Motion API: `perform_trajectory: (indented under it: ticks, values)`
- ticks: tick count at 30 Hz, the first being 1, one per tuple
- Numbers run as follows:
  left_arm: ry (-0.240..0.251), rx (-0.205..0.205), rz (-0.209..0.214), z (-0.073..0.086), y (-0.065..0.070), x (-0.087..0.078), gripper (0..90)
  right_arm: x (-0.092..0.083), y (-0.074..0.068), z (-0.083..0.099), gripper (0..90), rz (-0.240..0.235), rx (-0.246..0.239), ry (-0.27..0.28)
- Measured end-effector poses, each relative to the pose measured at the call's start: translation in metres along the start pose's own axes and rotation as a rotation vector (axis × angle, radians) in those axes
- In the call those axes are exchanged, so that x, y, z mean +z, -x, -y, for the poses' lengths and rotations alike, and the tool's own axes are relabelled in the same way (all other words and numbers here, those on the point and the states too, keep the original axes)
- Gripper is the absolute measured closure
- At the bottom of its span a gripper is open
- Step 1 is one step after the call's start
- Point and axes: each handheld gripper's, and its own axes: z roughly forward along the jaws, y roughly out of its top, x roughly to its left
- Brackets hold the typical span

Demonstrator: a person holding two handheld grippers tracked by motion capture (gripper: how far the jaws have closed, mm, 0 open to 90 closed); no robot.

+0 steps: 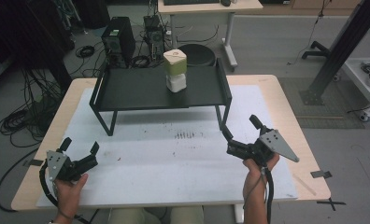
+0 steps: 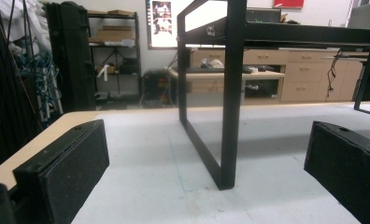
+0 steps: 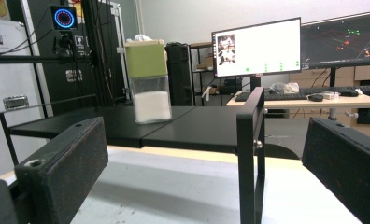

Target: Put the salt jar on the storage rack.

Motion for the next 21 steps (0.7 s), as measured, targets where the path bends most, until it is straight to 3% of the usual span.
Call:
perform_trajectory:
  ticks: [15, 21]
  values:
    - [0.001, 0.000, 0.000, 0.000, 0.000, 0.000, 0.2, -0.006, 0.006, 0.039, 0.5, 0.005, -0.024, -0.012]
    - [0.001, 0.000, 0.000, 0.000, 0.000, 0.000, 0.2, -0.009, 0.012, 0.053, 0.4, 0.016, 0.003, -0.026]
